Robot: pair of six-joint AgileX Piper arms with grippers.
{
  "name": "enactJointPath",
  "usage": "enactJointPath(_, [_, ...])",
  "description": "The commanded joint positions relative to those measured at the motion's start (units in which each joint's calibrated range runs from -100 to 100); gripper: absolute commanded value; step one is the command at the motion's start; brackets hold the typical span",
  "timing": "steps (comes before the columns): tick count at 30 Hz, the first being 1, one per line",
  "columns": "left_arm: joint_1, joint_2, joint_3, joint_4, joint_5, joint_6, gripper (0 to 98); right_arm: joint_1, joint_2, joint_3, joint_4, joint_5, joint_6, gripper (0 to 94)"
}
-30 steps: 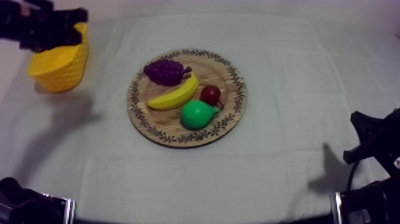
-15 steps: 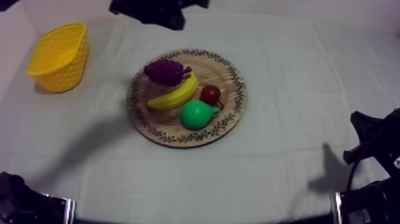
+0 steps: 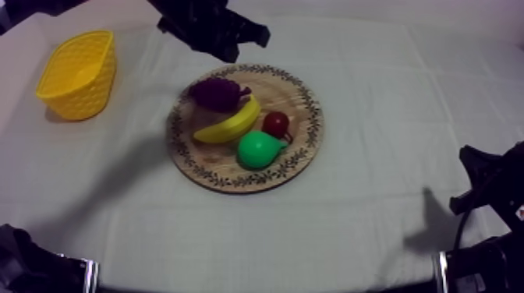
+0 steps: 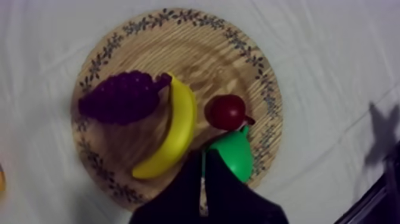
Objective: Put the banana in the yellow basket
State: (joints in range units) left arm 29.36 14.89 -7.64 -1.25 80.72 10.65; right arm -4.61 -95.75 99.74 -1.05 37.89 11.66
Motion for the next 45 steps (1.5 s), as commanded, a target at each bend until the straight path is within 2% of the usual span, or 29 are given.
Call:
enactJointPath(1, [0.33, 0.14, -0.43, 0.22, 0.13, -10.73, 0.0, 0.02, -0.01, 0.04, 0.0, 0.02, 0.02, 0.4])
enactJointPath(4, [0.92, 0.23, -0.85, 0.27, 1.4, -17.09, 0.0, 0.02, -0.01, 0.04, 0.0, 0.02, 0.03, 0.4])
enactJointPath(7, [1.17, -0.06, -0.17, 0.12, 2.35, -21.76, 0.0, 0.02, -0.01, 0.04, 0.0, 0.02, 0.0, 0.4])
enactJointPath(10, [1.46, -0.51, 0.3, -0.57, 2.72, -24.91, 0.1, 0.02, -0.01, 0.04, 0.0, 0.02, 0.01, 0.4])
enactJointPath(13, [1.73, -0.96, 0.47, -1.7, 3.12, -26.26, 0.1, 0.02, -0.01, 0.04, 0.0, 0.02, 0.01, 0.4])
enactJointPath(16, [1.75, -1.11, 0.77, -2.65, 3.46, -26.14, 3.5, 0.02, -0.01, 0.04, 0.0, 0.02, 0.0, 0.4])
enactJointPath(19, [1.48, -0.76, 1.93, -3.2, 3.22, -25.17, 12.6, 0.02, -0.01, 0.04, 0.0, 0.02, 0.02, 0.4])
enactJointPath(23, [0.52, 0.51, 3.49, -3.33, 2.82, -23.69, 26.5, 0.02, -0.01, 0.04, 0.0, 0.02, 0.01, 0.4])
enactJointPath(29, [-0.76, 4.54, 4.28, -3.43, 2.71, -22.48, 39.3, 0.02, -0.01, 0.04, 0.0, 0.02, 0.0, 0.4])
enactJointPath(35, [-2.21, 11.53, 2.95, -2.82, 2.9, -22.24, 45.6, 0.02, -0.01, 0.04, 0.0, 0.02, 0.03, 0.4])
enactJointPath(45, [-2.26, 24.47, -0.82, -1.79, 3.9, -21.62, 49.2, 0.02, -0.01, 0.04, 0.0, 0.02, 0.01, 0.4])
